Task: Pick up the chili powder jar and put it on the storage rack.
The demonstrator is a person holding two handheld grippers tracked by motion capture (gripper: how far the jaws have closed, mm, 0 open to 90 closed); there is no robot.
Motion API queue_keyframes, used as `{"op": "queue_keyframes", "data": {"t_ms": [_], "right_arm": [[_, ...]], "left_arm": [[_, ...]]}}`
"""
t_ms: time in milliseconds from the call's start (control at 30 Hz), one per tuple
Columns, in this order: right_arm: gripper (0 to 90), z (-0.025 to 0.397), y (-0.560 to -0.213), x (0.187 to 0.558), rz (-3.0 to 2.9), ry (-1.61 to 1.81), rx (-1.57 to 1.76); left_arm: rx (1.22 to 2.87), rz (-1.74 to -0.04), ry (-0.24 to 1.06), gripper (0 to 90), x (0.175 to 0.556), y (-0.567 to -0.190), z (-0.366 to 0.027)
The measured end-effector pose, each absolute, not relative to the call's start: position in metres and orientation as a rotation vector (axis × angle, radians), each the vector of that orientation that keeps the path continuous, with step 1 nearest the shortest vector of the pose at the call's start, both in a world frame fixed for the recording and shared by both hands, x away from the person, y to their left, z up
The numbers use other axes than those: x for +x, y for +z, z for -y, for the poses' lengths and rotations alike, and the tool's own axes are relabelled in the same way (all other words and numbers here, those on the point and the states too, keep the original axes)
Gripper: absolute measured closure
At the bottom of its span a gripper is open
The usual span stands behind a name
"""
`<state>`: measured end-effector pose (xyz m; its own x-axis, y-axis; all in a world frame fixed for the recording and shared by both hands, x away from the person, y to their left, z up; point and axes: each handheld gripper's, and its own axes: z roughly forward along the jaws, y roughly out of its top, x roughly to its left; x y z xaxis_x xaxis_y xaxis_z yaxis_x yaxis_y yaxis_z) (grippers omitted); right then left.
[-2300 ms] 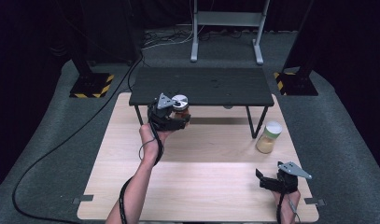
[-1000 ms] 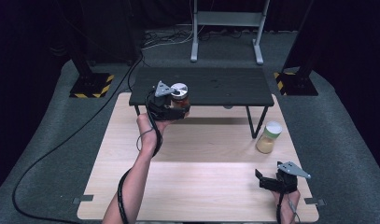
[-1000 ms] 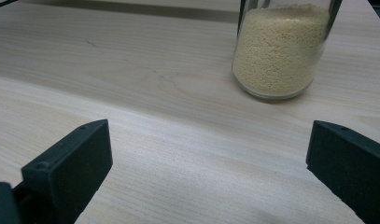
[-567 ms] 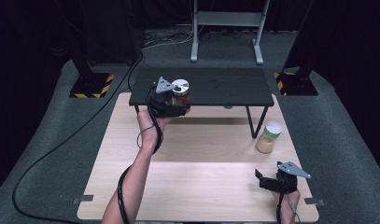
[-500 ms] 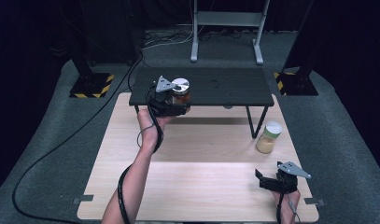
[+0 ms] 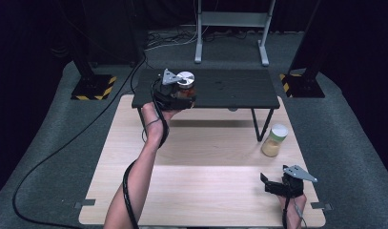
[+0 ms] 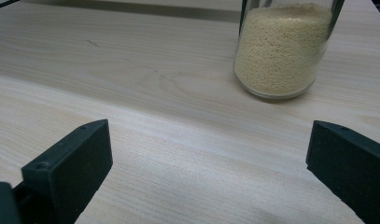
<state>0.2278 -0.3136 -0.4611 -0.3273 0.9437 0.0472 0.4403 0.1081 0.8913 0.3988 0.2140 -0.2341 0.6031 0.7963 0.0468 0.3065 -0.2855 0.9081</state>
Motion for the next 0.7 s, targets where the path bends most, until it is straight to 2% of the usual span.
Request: {"op": "queue_keyframes", "data": {"t_ms": [700], "right_arm": [[0.0,0.314,-0.461,0.228,-1.834,1.175,1.346]], "left_arm": [[1.883,-0.953,0.651,31.3,0.421,-0.232,-0.204]]}}
